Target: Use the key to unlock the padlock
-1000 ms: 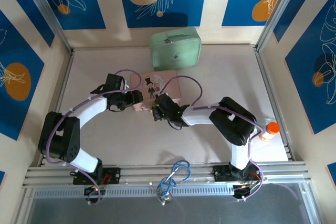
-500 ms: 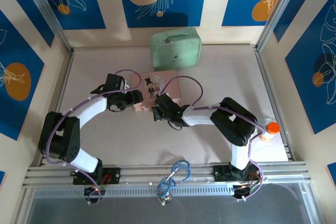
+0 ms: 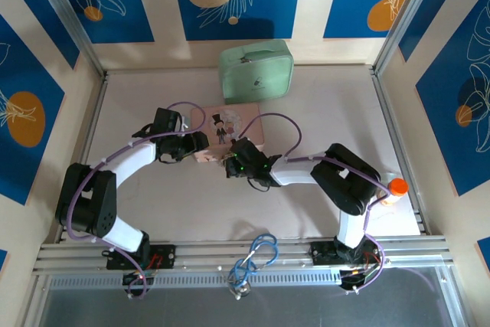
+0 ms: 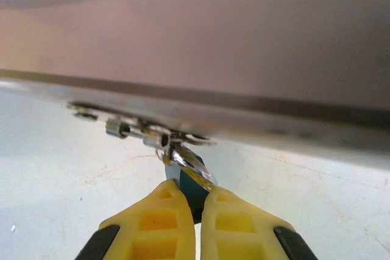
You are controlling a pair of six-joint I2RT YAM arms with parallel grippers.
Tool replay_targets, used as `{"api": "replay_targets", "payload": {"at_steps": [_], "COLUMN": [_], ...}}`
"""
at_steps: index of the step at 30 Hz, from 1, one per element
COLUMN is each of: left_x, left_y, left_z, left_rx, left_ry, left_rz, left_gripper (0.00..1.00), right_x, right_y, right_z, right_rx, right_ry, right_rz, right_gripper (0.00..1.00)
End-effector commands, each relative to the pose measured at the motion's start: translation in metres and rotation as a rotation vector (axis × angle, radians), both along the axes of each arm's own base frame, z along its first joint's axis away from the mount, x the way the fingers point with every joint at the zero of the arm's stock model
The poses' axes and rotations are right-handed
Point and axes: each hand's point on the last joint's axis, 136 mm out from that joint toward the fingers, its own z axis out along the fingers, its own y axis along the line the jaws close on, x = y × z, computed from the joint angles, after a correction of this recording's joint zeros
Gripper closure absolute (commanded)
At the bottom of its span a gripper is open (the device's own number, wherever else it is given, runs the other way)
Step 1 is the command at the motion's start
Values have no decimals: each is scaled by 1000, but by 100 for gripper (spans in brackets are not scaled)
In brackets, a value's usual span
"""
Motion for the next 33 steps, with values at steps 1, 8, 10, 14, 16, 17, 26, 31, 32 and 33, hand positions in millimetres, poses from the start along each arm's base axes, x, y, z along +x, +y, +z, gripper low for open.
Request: {"api": "replay_targets", "payload": {"at_steps": [1, 8, 10, 14, 16, 17, 26, 31, 32, 33], "left_x": [-4, -5, -5, -5, -5, -5, -6, -8, -8, -9], "left_y": [3, 3, 3, 3, 3, 3, 3, 5, 4, 4], "left_z": [-3, -8, -8, -9, -9, -9, -11, -14, -15, -15], "left_rx": [-2, -6, -6, -6, -4, -1, 0, 5, 4, 5], "left_ry": [15, 22, 21, 23, 21, 20, 22, 29, 28, 31], "left_rz": [8, 11, 12, 10, 7, 7, 5, 7, 7, 7], "left_gripper": [31, 31, 31, 31, 31, 31, 32, 33, 33, 33], "right_x": [-4, -4, -3, -1, 0, 0, 2, 4, 4, 5], "right_y": [4, 1, -2, -10, -14, -15, -15, -17, -19, -20], "right_z": [12, 9, 8, 7, 7, 8, 11, 10, 8, 6], "right_rx": [77, 131, 149, 188, 208, 213, 320, 334, 329, 326], "right_ry": [14, 36, 43, 53, 53, 52, 87, 91, 99, 107], "right_rz": [5, -25, -38, -63, -73, -75, -105, -127, -132, -136], "right_gripper": [100, 100, 100, 100, 100, 100, 100, 100, 100, 100]}}
